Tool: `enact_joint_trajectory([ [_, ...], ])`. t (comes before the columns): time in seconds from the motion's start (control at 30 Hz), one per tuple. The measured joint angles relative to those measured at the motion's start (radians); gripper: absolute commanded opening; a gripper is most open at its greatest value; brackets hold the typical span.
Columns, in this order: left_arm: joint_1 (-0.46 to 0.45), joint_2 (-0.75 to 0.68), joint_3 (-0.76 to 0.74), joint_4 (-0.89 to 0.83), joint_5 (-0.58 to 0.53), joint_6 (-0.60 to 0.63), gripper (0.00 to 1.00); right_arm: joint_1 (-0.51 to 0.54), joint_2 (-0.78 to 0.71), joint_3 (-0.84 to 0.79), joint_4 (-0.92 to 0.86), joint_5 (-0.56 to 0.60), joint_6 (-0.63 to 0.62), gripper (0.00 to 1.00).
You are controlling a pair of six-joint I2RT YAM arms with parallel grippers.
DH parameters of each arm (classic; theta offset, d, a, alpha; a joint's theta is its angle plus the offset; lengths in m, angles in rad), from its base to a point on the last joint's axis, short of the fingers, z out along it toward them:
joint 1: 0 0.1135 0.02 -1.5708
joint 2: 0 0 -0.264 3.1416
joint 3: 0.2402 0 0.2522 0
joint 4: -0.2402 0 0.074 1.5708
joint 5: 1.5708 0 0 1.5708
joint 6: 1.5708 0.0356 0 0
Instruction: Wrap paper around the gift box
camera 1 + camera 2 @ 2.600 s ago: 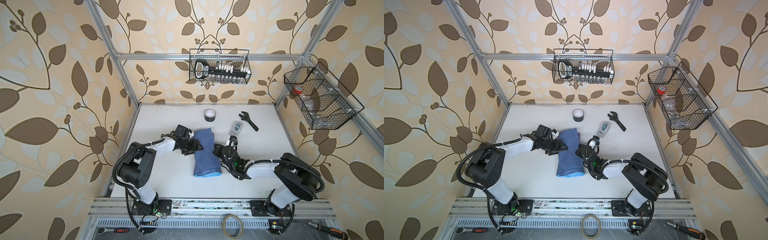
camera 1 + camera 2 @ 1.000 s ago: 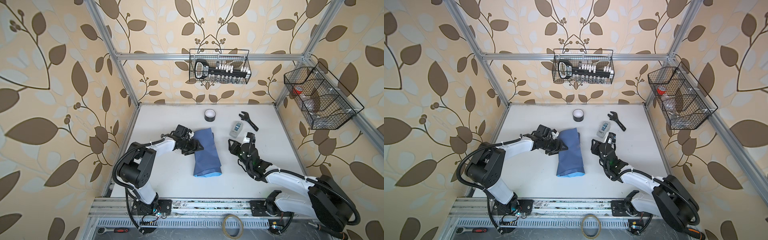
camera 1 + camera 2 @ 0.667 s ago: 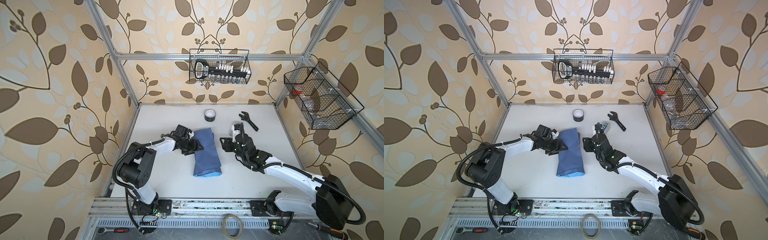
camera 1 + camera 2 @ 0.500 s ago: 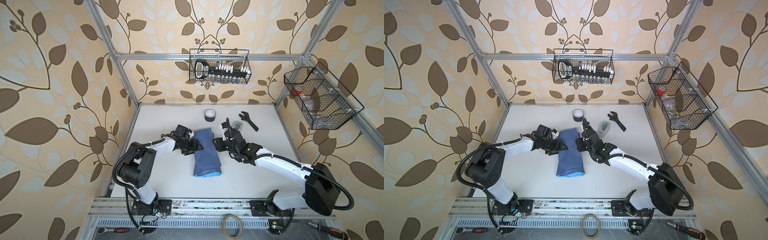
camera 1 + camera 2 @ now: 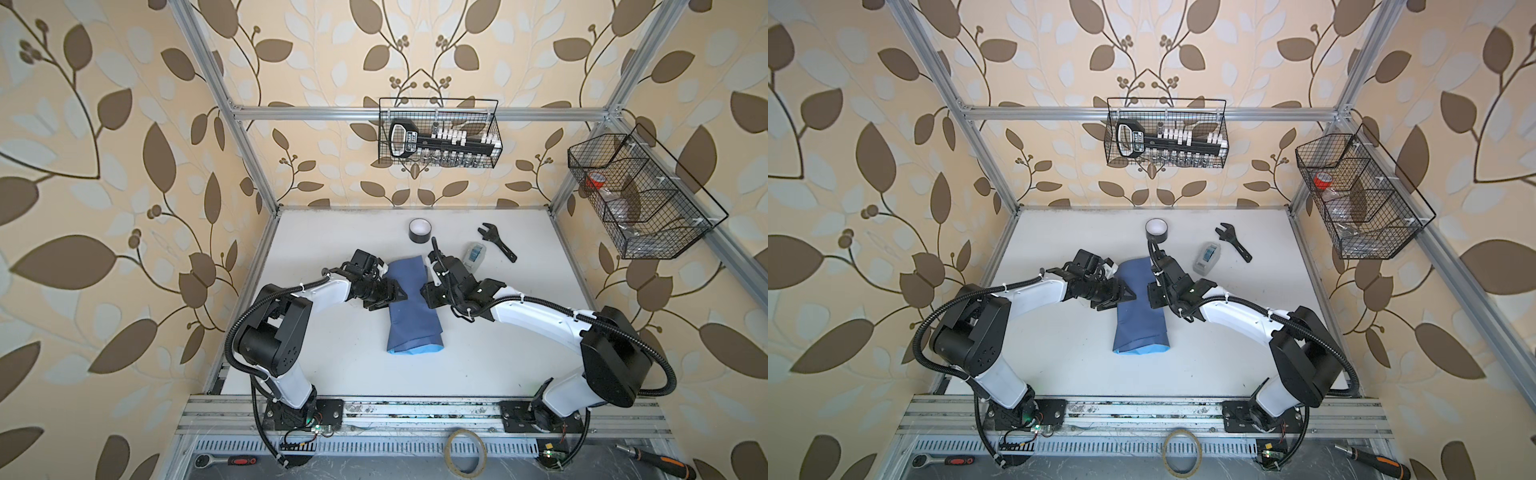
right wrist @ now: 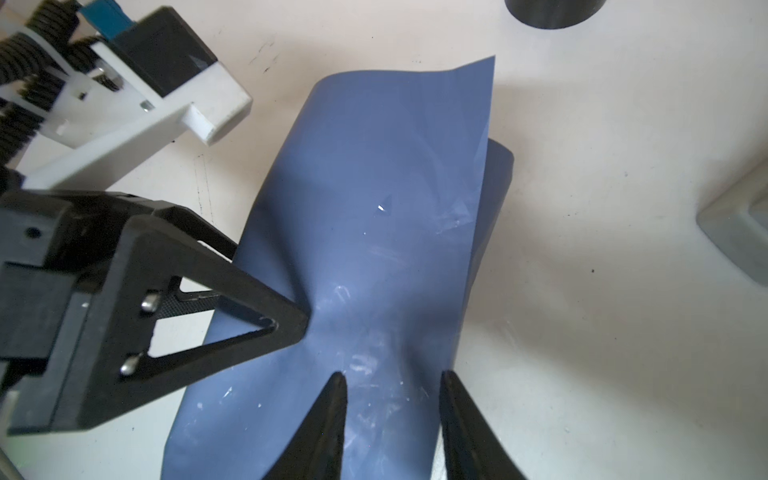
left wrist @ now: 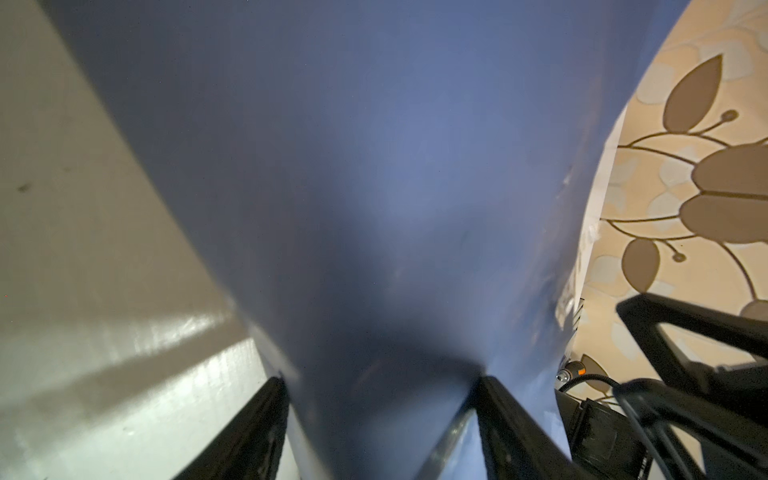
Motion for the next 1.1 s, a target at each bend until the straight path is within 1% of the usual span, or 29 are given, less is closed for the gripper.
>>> enact_joint_trajectory([
  [0.53, 0.000, 0.000, 0.000, 0.000, 0.000, 0.000, 0.71, 0.000, 0.062, 0.021, -0.003, -0.003, 0.000, 0.37],
  [1.1, 0.000, 0.000, 0.000, 0.000, 0.000, 0.000, 0.71, -0.018, 0.077, 0.020, 0.015, -0.011, 0.002, 0.39],
])
